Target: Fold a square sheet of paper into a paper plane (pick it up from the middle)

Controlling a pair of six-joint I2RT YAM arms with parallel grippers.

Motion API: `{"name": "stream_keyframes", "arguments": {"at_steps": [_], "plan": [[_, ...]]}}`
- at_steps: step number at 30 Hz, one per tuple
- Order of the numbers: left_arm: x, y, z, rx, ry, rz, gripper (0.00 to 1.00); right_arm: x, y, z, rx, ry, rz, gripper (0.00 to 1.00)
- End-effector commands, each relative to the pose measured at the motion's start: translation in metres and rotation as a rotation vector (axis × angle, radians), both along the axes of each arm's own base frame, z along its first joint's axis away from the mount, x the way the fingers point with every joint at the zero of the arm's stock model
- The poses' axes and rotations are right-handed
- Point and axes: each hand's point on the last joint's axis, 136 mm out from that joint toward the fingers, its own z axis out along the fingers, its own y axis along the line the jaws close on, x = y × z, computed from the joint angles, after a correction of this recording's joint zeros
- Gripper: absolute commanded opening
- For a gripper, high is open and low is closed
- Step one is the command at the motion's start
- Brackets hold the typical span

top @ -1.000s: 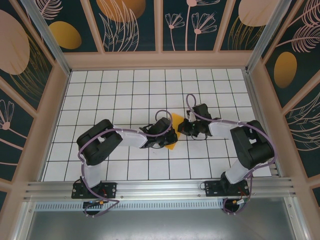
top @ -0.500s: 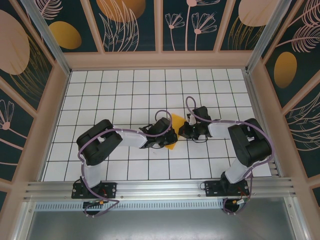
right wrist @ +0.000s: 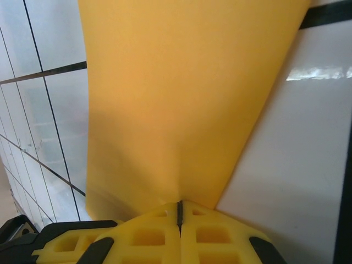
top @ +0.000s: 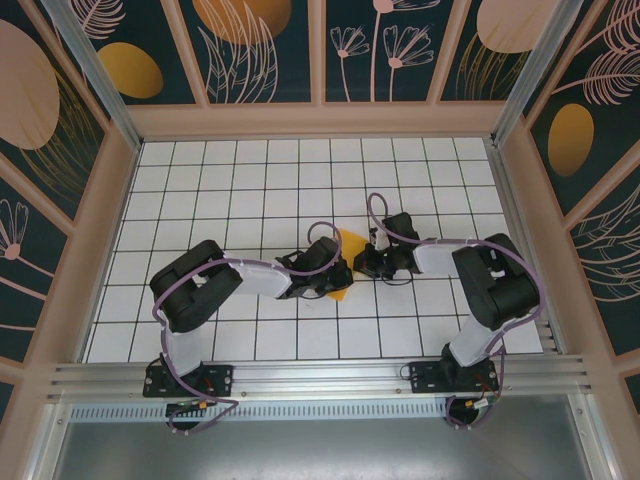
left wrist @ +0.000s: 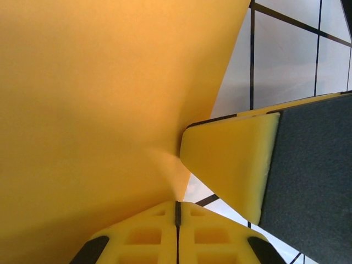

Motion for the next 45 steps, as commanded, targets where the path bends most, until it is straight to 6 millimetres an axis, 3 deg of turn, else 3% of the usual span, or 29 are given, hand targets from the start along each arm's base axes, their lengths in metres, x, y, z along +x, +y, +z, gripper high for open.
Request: {"name": "stream_keyframes", "arguments": {"at_steps": [1, 6, 12, 28, 33, 35, 40, 45], "plan": [[-0.008, 0.015, -0.012, 0.06, 0.03, 0.018, 0.05, 0.001, -0.005, -0.014, -0.061, 0.014, 0.007, 0.01], [-0.014, 0.027, -0.025, 0.122, 0.063, 0.026, 0.05, 0.022, -0.006, -0.008, -0.048, -0.039, 0.015, 0.01], [-0.019, 0.038, -0.033, 0.162, 0.081, 0.038, 0.04, 0.043, -0.022, -0.01, -0.072, -0.055, -0.019, 0.02], [-0.023, 0.038, -0.036, 0.165, 0.091, 0.021, 0.05, 0.095, -0.058, -0.01, -0.15, -0.091, -0.129, 0.03], [-0.022, 0.036, -0.034, 0.161, 0.086, 0.018, 0.05, 0.109, -0.062, 0.0, -0.176, -0.125, -0.158, 0.03], [-0.021, 0.036, -0.034, 0.162, 0.084, 0.02, 0.05, 0.115, -0.06, 0.014, -0.154, -0.164, -0.164, 0.03], [-0.019, 0.034, -0.031, 0.157, 0.076, 0.022, 0.05, 0.109, -0.04, 0.046, -0.067, -0.238, -0.109, 0.04], [-0.018, 0.034, -0.032, 0.157, 0.074, 0.022, 0.05, 0.077, -0.012, 0.038, -0.037, -0.205, 0.011, 0.05]]}}
